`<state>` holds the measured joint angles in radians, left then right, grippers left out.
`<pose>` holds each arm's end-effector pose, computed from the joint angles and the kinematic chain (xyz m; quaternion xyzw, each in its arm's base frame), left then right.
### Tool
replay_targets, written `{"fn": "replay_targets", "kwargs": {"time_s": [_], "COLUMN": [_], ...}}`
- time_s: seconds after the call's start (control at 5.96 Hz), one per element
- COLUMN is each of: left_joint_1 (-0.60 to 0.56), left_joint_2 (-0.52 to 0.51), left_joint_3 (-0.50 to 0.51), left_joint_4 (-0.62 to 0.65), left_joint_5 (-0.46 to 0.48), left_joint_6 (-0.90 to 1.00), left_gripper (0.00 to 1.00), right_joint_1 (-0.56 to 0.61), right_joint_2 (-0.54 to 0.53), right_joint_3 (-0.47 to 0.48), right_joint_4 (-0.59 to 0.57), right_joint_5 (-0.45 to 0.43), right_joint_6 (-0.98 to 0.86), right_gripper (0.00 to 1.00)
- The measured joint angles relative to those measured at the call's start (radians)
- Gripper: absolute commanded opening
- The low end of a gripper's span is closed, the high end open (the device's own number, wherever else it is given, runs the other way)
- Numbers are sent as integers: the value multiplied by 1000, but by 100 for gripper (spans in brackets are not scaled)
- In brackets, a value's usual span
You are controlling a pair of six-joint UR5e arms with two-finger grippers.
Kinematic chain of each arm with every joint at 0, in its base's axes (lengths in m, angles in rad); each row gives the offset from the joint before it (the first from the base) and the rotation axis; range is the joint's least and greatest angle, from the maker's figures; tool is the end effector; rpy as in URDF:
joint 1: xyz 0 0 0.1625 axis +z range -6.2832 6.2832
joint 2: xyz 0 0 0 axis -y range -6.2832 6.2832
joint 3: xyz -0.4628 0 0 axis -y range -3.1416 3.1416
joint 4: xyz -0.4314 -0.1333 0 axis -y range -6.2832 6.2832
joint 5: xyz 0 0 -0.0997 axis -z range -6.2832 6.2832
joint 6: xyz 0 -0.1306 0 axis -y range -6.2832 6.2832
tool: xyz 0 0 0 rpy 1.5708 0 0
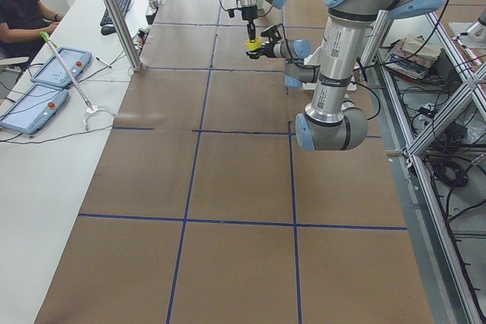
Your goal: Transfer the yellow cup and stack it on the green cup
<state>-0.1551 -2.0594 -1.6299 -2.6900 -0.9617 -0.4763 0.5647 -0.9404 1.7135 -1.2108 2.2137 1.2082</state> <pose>0.6423 -0.3110 0.2370 0.5766 0.4549 0.0924 0.6724 -0.5775 -0.4310 0.1891 -0.0107 -0.5747 -0.0880 0.8136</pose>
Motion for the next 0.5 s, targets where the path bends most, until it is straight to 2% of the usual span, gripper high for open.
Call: {"fn": "replay_targets", "kwargs": {"time_s": [0.5], "left_joint_1": [0], "left_joint_2": [-4], "left_joint_3": [-3], "left_joint_4": [-2], "left_joint_5": [1], "left_joint_6": [34], "left_gripper": [100], "right_joint_1": [0], "right_joint_2": [-3], "right_joint_3": [-3], "right_joint_4": [-2], "right_joint_5": [-20], "right_joint_6": [23], "right_gripper": [0]}}
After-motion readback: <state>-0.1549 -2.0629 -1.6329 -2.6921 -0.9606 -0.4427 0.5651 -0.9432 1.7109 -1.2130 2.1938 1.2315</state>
